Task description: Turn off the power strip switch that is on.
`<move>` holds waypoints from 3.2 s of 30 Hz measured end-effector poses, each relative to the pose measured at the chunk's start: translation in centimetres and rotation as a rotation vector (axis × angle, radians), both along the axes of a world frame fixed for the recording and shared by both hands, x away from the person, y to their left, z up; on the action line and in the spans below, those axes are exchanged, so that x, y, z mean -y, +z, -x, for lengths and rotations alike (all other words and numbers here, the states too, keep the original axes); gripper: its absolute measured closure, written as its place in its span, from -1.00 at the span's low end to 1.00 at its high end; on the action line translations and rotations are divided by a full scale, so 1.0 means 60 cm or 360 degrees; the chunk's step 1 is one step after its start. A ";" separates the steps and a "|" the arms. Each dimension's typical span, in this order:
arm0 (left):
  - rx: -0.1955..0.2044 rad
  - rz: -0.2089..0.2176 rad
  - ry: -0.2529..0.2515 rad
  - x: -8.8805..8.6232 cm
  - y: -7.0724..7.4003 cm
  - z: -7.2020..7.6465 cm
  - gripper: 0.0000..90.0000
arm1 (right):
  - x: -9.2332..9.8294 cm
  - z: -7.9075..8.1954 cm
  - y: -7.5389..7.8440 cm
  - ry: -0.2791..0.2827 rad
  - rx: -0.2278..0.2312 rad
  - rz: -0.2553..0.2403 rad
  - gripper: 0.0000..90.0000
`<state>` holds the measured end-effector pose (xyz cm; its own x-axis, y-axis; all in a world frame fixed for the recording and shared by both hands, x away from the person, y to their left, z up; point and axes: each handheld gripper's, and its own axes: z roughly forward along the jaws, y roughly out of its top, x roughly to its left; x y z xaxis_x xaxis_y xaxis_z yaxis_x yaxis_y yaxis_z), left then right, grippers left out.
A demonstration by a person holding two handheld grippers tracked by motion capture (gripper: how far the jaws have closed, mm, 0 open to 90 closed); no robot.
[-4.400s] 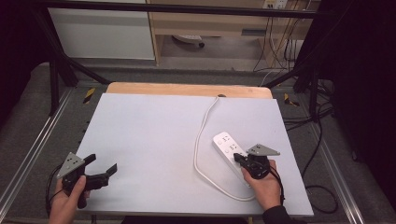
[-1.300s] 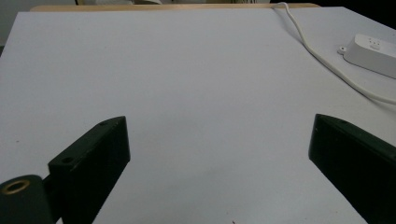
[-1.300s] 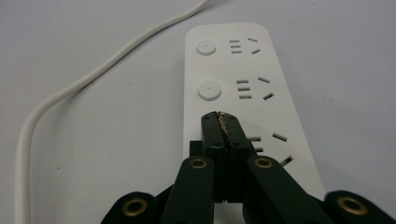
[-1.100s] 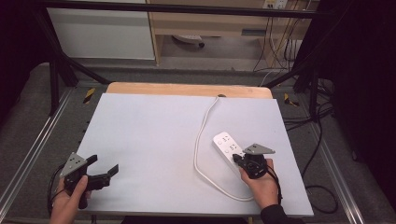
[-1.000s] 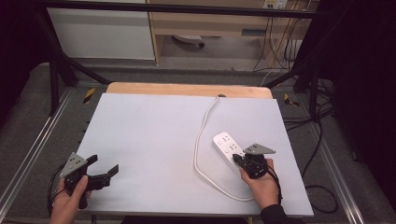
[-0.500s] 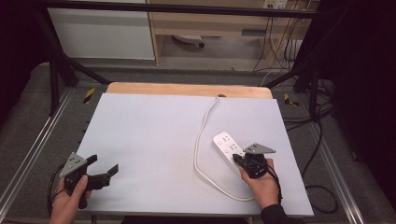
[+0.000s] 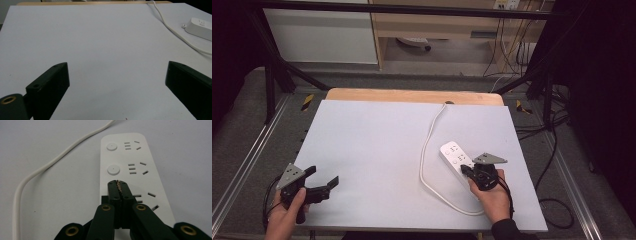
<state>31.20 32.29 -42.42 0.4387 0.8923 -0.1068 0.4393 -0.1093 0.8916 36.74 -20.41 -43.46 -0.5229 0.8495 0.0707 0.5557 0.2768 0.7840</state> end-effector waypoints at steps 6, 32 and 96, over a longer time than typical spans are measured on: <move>-0.0002 0.0005 0.0008 0.000 0.000 0.000 -0.89 | -0.001 0.001 0.003 -0.0008 0.0010 -0.0012 1.00; 0.0011 0.0012 0.0009 -0.002 0.001 0.001 -0.89 | 0.002 0.005 0.010 0.0003 0.0100 -0.0079 1.00; 0.0056 0.0042 0.0066 -0.013 0.004 0.006 -0.88 | 0.014 -0.013 0.045 -0.0112 0.0249 -0.0211 -0.39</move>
